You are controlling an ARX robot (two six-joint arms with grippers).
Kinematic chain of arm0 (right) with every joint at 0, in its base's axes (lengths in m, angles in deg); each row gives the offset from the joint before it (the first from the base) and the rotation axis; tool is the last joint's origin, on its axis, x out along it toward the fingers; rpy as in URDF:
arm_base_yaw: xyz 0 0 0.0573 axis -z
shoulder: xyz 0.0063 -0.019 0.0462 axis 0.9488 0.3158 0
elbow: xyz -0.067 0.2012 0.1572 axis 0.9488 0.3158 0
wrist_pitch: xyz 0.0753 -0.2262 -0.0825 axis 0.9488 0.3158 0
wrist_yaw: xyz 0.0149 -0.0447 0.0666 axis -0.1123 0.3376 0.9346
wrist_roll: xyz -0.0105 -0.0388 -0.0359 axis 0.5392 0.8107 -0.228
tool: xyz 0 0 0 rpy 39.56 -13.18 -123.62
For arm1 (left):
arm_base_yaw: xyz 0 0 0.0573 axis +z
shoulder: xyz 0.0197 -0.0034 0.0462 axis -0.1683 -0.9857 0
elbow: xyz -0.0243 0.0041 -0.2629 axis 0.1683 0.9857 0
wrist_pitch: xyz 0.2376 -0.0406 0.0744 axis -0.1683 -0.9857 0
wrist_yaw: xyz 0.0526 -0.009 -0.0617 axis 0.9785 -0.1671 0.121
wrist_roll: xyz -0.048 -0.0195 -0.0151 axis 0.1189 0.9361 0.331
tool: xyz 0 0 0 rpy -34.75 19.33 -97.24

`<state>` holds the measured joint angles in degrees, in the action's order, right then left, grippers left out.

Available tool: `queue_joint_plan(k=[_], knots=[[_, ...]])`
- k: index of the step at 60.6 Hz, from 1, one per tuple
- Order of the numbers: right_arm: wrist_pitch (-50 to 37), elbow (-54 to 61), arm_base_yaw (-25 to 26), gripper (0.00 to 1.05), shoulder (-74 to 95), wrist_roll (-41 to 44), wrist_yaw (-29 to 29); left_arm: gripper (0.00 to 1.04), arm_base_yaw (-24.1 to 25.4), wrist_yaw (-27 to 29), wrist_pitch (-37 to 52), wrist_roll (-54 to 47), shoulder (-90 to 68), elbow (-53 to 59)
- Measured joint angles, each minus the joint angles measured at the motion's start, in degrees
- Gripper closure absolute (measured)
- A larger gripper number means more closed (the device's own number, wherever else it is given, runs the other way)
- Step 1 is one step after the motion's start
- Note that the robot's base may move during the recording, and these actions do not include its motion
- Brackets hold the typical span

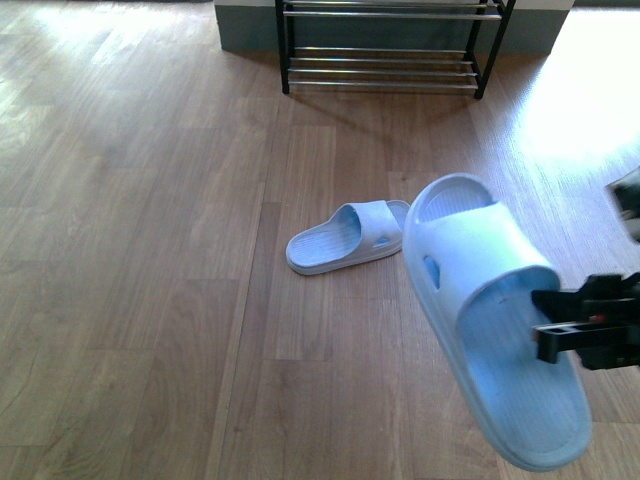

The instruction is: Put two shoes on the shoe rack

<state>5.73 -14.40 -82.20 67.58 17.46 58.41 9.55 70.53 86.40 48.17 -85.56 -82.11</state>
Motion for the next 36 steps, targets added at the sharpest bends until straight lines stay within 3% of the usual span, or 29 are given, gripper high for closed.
queue_joint_plan(k=[23,36], knots=[[25.9,10.3,4.5,1.03,-47.9,-2.8,4.9,0.09,0.0,0.0,0.0,0.0,0.0,0.0],[26.8,10.8,5.4,1.03,-53.3,-4.1,5.3,0.09,0.0,0.0,0.0,0.0,0.0,0.0]])
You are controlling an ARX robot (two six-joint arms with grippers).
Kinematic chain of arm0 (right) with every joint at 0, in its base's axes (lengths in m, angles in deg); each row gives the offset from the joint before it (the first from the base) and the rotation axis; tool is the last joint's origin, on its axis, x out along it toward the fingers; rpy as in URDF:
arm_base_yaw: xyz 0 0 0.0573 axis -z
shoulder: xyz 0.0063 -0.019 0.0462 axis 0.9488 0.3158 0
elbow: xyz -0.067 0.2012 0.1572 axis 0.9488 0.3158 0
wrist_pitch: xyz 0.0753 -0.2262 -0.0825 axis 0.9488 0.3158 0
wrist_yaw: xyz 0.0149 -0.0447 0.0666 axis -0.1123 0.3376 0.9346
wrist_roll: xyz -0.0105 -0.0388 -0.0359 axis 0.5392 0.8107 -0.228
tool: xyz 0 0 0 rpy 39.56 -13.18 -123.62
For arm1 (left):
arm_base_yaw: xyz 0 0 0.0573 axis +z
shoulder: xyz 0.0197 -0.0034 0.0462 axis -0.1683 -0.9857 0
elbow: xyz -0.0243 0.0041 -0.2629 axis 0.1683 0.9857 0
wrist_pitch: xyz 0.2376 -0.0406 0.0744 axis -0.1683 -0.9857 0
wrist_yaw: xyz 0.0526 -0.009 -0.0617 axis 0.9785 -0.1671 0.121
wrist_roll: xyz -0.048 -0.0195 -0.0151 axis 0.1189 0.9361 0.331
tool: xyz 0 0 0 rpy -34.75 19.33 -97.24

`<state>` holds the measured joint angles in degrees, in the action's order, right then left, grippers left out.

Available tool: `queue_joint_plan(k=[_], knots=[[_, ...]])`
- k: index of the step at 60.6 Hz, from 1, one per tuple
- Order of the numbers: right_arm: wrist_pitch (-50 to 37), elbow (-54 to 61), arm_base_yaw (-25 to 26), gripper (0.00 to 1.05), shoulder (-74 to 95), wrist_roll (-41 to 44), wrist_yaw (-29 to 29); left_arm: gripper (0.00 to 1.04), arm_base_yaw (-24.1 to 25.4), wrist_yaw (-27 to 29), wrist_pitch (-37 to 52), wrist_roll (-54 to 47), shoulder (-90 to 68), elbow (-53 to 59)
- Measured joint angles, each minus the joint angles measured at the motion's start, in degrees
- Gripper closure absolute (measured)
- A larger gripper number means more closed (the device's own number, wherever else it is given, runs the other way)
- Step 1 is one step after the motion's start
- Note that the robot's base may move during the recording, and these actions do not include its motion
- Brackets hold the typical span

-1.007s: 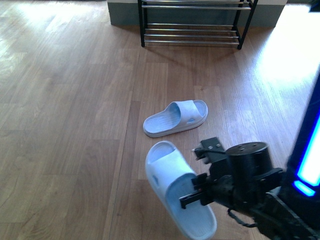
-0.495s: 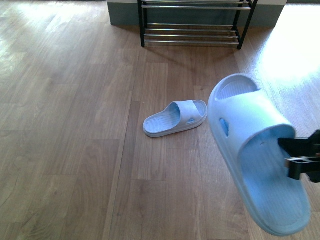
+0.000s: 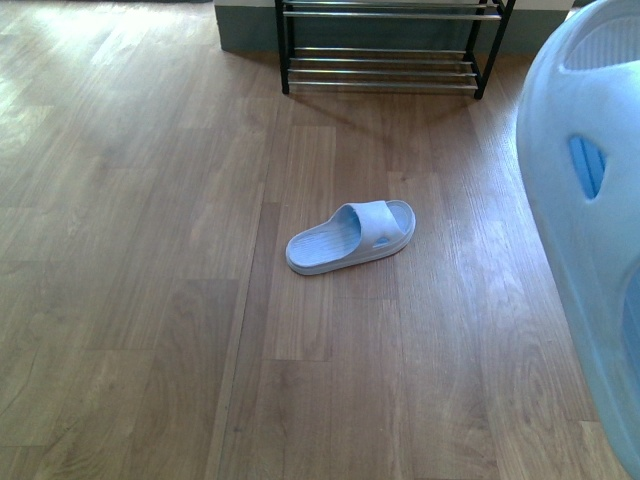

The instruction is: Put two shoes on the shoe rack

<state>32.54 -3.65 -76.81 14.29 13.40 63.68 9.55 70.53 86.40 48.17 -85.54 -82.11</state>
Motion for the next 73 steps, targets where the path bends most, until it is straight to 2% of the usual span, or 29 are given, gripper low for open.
queue_joint_plan(k=[73], knots=[[0.2,0.2,0.2,1.03,0.0,-0.5,0.0,0.09,0.0,0.0,0.0,0.0,0.0,0.0]])
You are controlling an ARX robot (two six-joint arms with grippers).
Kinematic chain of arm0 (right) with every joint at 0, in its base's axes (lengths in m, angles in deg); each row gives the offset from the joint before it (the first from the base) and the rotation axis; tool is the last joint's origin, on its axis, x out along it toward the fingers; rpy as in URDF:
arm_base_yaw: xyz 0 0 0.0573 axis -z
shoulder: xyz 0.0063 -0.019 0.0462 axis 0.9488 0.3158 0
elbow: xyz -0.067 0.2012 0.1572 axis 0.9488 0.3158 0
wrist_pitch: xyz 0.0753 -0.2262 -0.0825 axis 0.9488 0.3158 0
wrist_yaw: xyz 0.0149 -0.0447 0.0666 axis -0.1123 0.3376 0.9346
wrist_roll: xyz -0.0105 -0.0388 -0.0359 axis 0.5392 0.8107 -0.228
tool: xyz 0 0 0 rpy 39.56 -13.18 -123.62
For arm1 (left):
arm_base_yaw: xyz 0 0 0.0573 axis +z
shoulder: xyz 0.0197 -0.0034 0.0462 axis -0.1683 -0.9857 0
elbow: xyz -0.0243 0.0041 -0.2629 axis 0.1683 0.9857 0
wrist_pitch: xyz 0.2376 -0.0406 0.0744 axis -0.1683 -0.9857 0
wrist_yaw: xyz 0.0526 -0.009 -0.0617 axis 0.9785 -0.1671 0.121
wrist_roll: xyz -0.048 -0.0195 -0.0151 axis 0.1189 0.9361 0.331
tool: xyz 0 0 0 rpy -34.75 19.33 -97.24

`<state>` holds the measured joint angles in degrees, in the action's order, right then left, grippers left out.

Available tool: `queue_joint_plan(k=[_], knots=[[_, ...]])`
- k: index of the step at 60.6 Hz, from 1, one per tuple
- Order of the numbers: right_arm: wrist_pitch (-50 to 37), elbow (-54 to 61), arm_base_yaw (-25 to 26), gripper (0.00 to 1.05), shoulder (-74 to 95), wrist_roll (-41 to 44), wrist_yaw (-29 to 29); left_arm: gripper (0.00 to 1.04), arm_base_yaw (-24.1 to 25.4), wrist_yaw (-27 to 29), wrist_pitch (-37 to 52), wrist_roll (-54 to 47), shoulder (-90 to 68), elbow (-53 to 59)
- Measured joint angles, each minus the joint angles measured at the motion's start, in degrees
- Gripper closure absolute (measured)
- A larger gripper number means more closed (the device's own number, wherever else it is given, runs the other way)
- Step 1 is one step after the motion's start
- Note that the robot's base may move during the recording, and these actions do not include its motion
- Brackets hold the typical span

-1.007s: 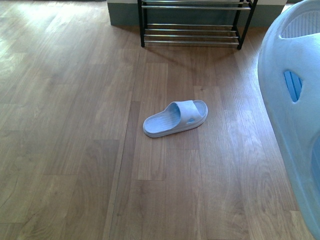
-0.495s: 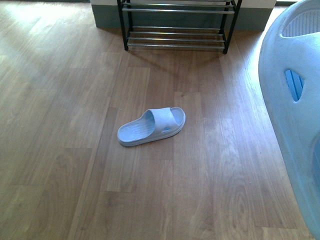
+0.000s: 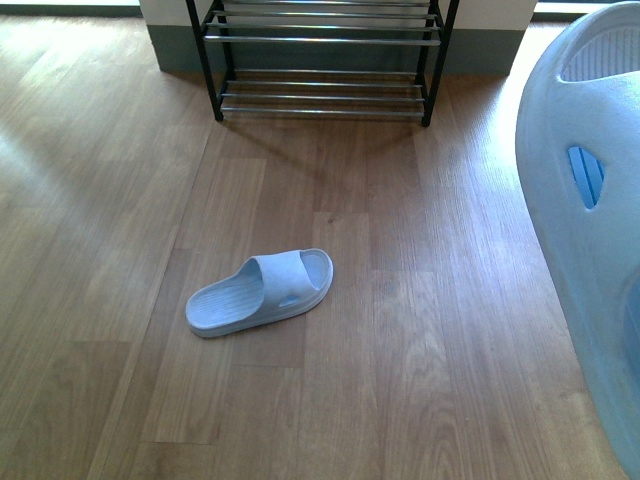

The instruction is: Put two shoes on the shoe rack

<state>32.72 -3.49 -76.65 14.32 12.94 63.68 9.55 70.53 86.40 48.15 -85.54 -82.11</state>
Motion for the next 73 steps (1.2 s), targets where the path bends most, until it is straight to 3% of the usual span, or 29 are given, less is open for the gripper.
queue_joint_plan(k=[17,20,24,28,34,46,54,62,73], knots=[[0.0,0.0,0.0,1.03,0.0,0.0,0.0,0.09,0.0,0.1,0.0,0.0,0.0,0.0],[0.0,0.0,0.0,1.03,0.0,0.0,0.0,0.09,-2.0,6.5,-4.2,2.0,-2.1,-1.5],[0.0,0.0,0.0,1.03,0.0,0.0,0.0,0.09,-5.7,20.7,-11.5,6.2,-10.6,-5.5],[0.0,0.0,0.0,1.03,0.0,0.0,0.0,0.09,-4.5,26.8,-9.6,7.1,-20.2,-7.6],[0.0,0.0,0.0,1.03,0.0,0.0,0.2,0.09,-0.6,21.7,2.3,4.2,-37.7,-11.1],[0.0,0.0,0.0,1.03,0.0,0.0,0.2,0.09,-1.8,9.7,20.5,-11.6,-70.7,-19.8],[0.0,0.0,0.0,1.03,0.0,0.0,0.2,0.09,-5.2,5.7,25.7,-26.8,-96.9,-28.6],[0.0,0.0,0.0,1.03,0.0,0.0,0.2,0.09,-7.8,1.6,31.5,-35.5,-117.4,-37.4],[0.0,0.0,0.0,1.03,0.0,0.0,0.2,0.09,-10.0,-0.8,30.7,-42.6,-138.6,-50.0]])
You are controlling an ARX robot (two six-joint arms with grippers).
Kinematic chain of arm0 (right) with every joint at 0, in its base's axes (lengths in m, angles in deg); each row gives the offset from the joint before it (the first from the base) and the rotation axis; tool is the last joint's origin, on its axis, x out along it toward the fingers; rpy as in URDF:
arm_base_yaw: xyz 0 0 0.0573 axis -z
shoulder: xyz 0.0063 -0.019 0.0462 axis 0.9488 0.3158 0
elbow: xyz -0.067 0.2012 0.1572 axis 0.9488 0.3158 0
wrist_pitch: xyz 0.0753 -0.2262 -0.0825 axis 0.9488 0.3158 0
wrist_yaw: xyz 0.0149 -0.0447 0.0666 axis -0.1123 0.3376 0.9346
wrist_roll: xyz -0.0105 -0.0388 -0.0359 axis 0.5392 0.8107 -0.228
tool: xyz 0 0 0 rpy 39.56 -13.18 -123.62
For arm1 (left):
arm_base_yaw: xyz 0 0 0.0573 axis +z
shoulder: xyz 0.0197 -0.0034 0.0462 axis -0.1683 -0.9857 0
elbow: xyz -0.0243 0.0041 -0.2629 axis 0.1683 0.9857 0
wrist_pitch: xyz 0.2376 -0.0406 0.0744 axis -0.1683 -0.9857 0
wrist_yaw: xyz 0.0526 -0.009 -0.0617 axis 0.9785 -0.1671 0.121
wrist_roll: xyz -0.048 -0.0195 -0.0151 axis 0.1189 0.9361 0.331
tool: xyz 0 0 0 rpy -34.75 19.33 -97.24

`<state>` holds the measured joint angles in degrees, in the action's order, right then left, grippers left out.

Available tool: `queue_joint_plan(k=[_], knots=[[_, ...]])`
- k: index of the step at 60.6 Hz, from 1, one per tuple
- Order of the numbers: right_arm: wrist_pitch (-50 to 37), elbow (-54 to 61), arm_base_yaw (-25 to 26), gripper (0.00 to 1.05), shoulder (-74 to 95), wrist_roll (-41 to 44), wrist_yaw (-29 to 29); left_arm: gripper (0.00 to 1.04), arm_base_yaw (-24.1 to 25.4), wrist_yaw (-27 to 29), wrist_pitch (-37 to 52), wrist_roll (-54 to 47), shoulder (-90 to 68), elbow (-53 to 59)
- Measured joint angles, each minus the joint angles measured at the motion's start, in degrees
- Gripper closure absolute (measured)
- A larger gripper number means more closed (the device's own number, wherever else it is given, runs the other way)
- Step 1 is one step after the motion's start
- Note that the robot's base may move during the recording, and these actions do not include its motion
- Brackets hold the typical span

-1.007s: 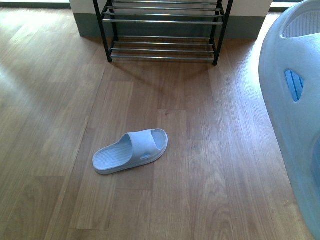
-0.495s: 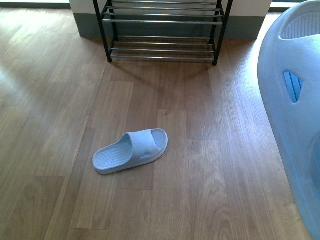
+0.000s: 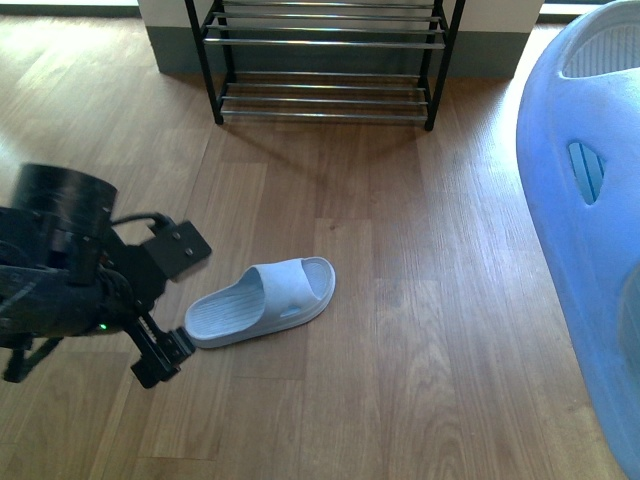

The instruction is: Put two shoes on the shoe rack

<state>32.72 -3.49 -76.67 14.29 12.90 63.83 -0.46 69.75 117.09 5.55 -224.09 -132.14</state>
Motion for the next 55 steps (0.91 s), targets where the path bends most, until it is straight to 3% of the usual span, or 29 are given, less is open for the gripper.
queue_joint_plan(k=[22,43,55], knots=[[0.0,0.0,0.0,1.03,0.0,0.0,0.0,0.09,-1.1,-4.1,-4.2,-0.6,-18.5,-18.3],[0.0,0.0,0.0,1.03,0.0,0.0,0.0,0.09,-3.4,-11.1,-9.8,4.3,-25.5,-30.8],[0.0,0.0,0.0,1.03,0.0,0.0,0.0,0.09,-4.7,-11.7,-10.8,7.2,-28.4,-36.2]])
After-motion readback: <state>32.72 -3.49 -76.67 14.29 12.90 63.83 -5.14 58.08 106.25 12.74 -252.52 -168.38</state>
